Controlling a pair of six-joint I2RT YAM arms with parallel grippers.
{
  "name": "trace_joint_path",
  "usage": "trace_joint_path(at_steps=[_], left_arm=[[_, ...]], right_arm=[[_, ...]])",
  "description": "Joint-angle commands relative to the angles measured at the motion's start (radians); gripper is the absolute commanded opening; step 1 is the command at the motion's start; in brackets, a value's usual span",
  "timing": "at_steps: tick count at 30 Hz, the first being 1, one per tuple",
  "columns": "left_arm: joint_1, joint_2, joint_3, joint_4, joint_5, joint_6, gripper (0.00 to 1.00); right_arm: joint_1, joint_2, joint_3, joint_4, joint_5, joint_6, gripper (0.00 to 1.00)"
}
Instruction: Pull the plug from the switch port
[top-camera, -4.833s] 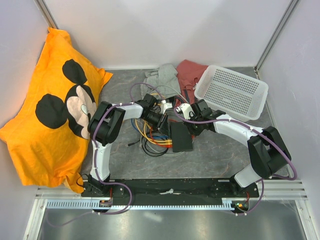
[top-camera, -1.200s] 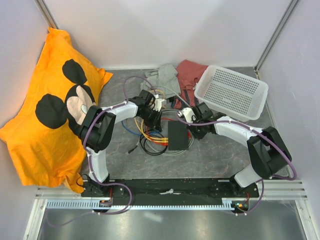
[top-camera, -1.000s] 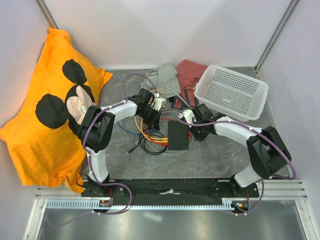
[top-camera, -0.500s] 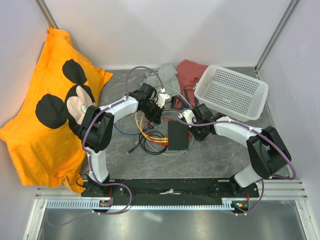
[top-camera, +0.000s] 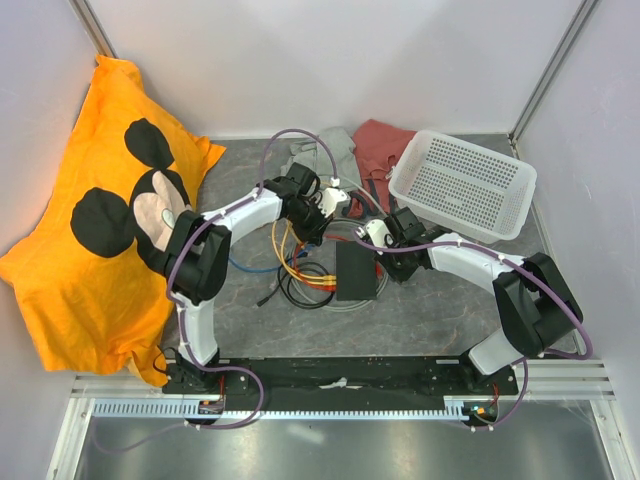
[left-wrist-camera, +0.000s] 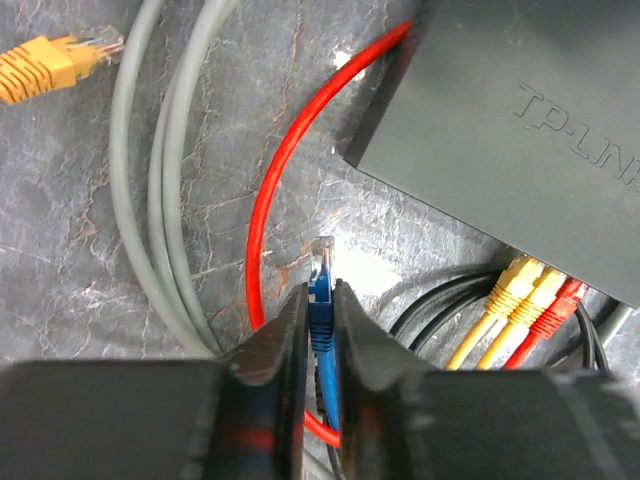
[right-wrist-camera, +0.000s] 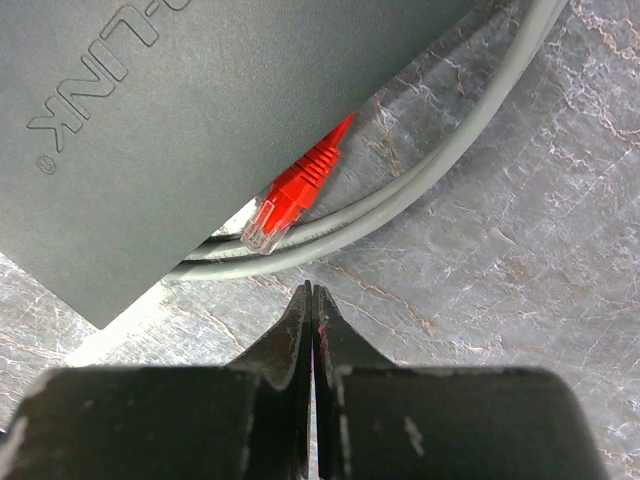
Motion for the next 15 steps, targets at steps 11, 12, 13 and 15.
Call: trace_joint_path(at_steps=[11,12,13,15], left_arm=[[-0.011,-0.151,0.022,-0.073,0.233,-0.312,0.53],[-0.024,-0.154,-0.001,-0.072,0.251,-0.317,0.51],[-0.031,-0.154,-0.024,-0.070,0.252,-0.320,0.50],[-0.047,-0.148,-0.096,-0.043,0.244,-0.331,0.41]], right_arm=[[-0.006,-0.047,-0.006,-0.009,0.018,-0.008,0.01],[-0.008,-0.050,-0.006,-0.011,0.016,-0.011,0.01],[-0.009,-0.050,-0.006,-0.009,0.015,-0.010,0.01],[-0.014,-0.055,-0.008,-0.006,0.013,-0.008,0.01]])
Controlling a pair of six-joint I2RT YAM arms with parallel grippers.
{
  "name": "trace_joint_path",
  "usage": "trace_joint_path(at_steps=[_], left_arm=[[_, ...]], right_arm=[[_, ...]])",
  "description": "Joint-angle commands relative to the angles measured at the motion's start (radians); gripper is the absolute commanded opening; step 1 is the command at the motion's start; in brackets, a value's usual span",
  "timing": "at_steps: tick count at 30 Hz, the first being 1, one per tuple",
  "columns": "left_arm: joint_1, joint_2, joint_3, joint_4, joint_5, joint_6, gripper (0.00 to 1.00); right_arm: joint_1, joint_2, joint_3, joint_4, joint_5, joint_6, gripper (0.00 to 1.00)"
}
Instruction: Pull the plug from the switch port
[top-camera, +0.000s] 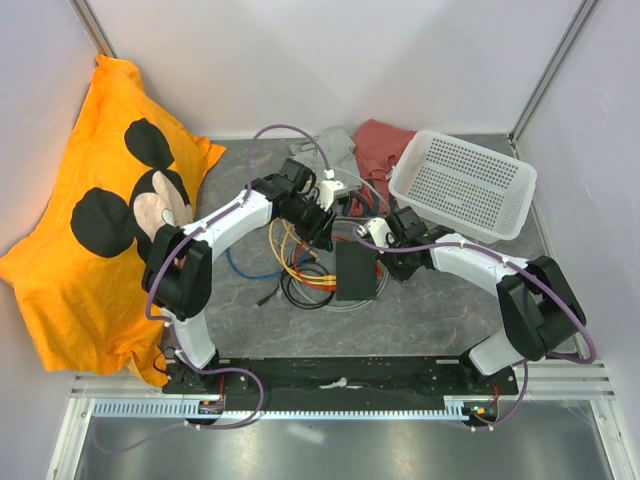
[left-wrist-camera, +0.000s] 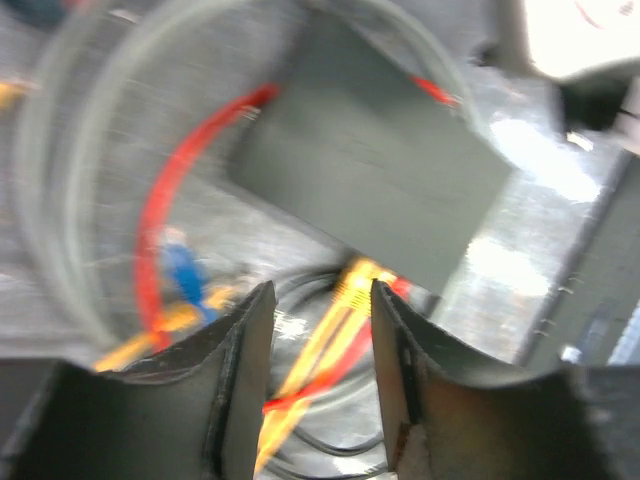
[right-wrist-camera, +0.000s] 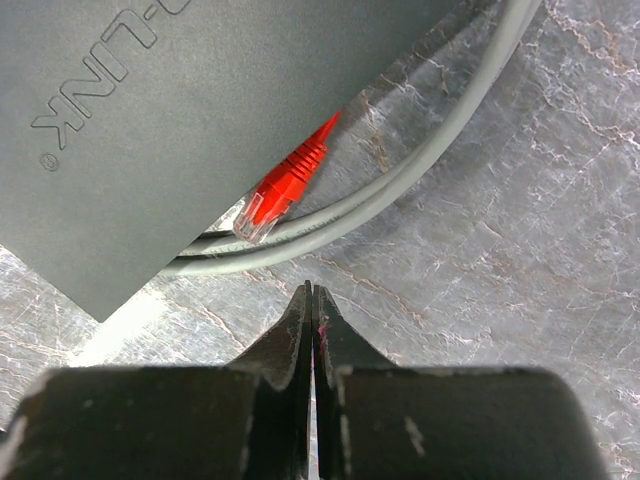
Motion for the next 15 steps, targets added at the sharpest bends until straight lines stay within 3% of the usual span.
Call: trace_joint_path(at_steps=[1,2,3,6,15], left_arm=[[-0.037,-0.020,-0.124,0.039,0.076,-0.104,0.38],[-0.037,-0.017,-0.161,0.080,0.076,-0.126,0.33],[-0.040,-0.007,-0.175,0.100,0.064,-0.137,0.20],[-0.052,0.030,-0.191,0.131,0.018,-0.157,0.05],[-0.087,0.107,-0.134,0.134,-0.036,-0.190,0.02]], right_arm=[[-0.014,-0.036,-0.007,-0.002,0.007,-0.008,0.01],[-0.014,-0.036,-0.006,-0.002,0.005,-0.008,0.01],[-0.015,-0.038,-0.006,-0.002,0.007,-0.006,0.01],[-0.018,-0.039,-0.003,-0.007,0.007,-0.005,0.01],[-0.033,-0.053,-0.006,-0.010,0.007,-0.006,0.01]])
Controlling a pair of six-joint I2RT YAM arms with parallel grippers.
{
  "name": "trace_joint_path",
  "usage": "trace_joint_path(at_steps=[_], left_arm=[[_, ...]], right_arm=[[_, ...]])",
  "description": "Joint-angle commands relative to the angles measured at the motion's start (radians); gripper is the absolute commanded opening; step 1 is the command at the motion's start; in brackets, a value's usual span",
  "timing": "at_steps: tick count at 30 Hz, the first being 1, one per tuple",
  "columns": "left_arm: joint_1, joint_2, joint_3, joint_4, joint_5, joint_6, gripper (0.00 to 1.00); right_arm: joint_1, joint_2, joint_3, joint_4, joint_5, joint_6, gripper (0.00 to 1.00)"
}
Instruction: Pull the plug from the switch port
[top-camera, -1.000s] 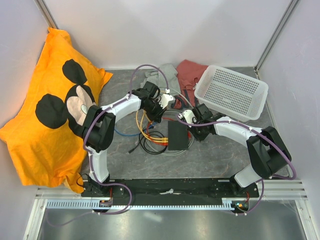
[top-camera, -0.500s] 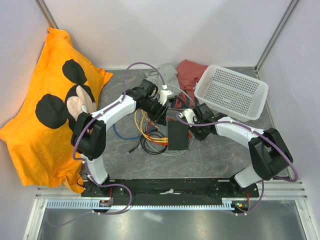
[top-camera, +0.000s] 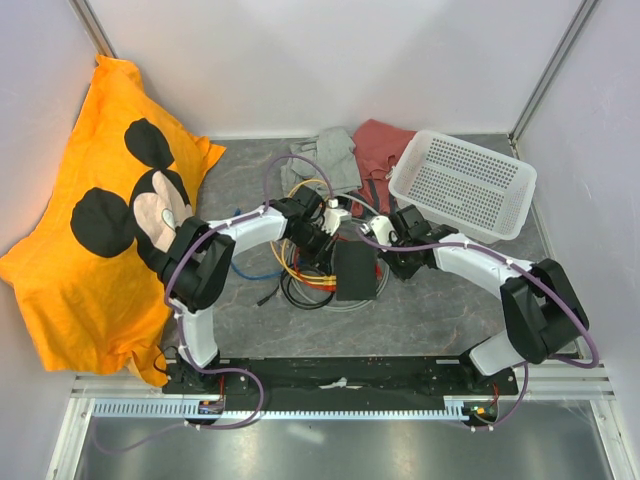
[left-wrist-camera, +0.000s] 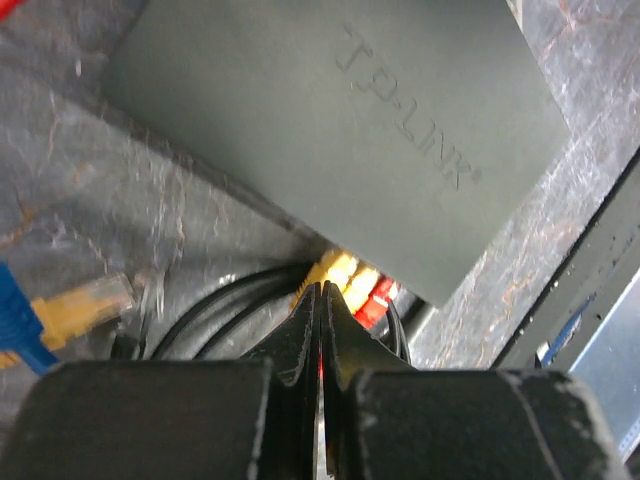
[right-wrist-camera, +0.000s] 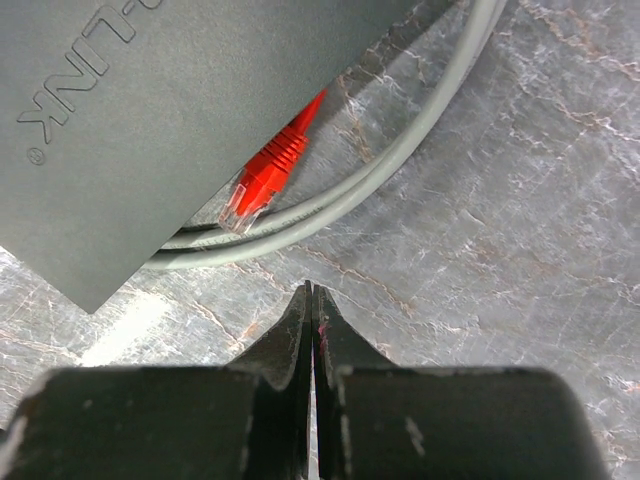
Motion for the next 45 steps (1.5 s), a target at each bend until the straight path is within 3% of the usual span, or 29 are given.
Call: trace_joint_path(at_steps=[1,12,21,25,26,29,39,45], left_arm=[[-0.028,0.040,0.053,0.038,-0.027,-0.051,0.02],[-0.090,0.140,0.166,0.037,0.095,-0.085,0.02],[-0.110,0.114,0.174,0.012,0.112,-0.074,0.03],[-0.080,0.013,0.124,-0.005,0.108,-0.066,0.16],[-0.067,-0.004,0.113,-0.006,0.108,-0.065,0.25],[-0.050,-0.059,0.067,-0.012,0.121,-0.045,0.38],[-0.001,-0.014,0.013,0.052,0.203,-0.085,0.45],[0.019,0.091,0.067,0.072,0.325,-0.134,0.46]], right_arm=[[-0.013,-0.039,-0.004,-0.006,0.007,-0.008,0.02],[-0.055,-0.060,0.009,-0.028,-0.003,0.002,0.01],[-0.077,-0.109,0.054,-0.085,-0.046,0.010,0.00],[-0.074,-0.123,0.103,-0.122,-0.134,0.009,0.00],[-0.074,-0.126,0.109,-0.127,-0.160,0.004,0.00],[-0.065,-0.126,0.114,-0.118,-0.233,0.012,0.00],[0.029,-0.088,0.098,-0.105,-0.275,0.010,0.00],[0.035,-0.033,0.058,-0.058,-0.155,0.029,0.00]])
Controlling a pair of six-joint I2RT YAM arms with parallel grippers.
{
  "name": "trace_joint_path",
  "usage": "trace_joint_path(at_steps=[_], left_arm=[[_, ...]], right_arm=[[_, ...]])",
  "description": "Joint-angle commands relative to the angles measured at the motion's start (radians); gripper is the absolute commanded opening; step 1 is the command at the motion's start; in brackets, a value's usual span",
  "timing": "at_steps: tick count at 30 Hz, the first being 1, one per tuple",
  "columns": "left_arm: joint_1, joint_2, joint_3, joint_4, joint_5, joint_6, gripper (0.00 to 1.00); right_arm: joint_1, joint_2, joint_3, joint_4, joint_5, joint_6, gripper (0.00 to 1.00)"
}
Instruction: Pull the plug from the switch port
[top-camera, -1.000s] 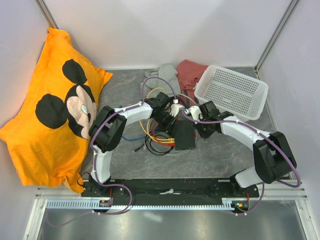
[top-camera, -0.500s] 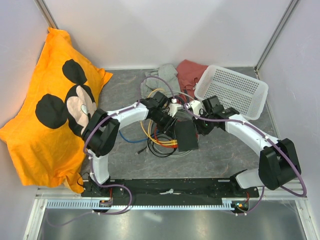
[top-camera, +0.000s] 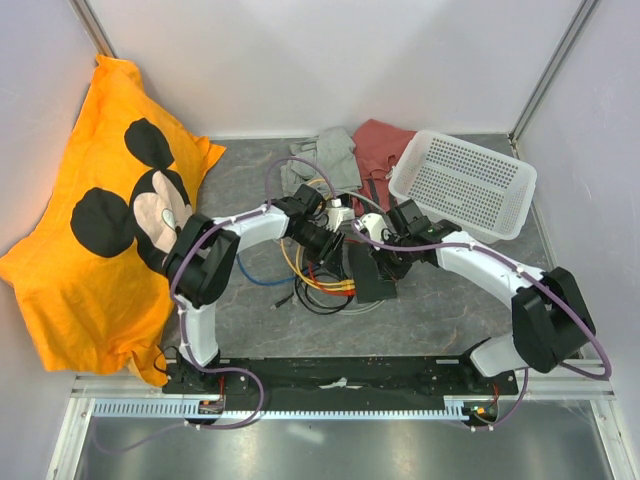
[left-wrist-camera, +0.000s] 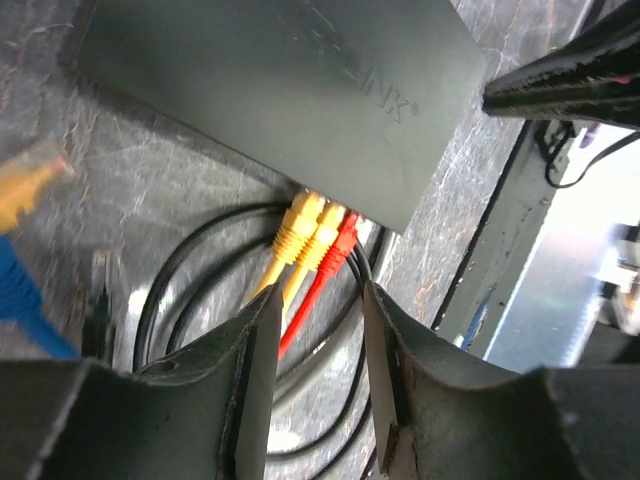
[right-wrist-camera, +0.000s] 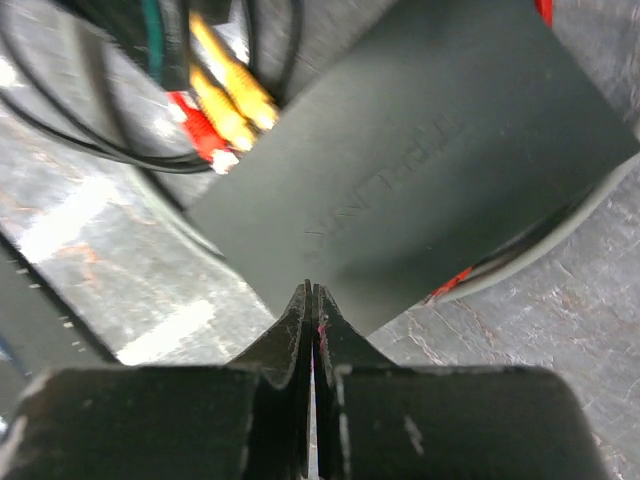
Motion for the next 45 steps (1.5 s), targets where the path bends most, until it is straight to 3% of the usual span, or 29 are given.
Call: trace_joint_path(at_steps=[1,21,45], left_arm=[[0.013,0.082,0.055,0.032,0.137,-0.055,0.46],[0.016,0.199,0.099,0.072,0.216,-0.089,0.46],[-0.009,0.283,0.135,0.040,0.265,-0.098,0.38]], right_arm=[[-0.001,0.054,-0.018,0.040,0.082,0.002,0.00],[0.000,0.137,-0.032,0.055,0.148,-0.037,0.00],[0.002,0.132,-0.040,0.068,0.156,-0.032,0.00]])
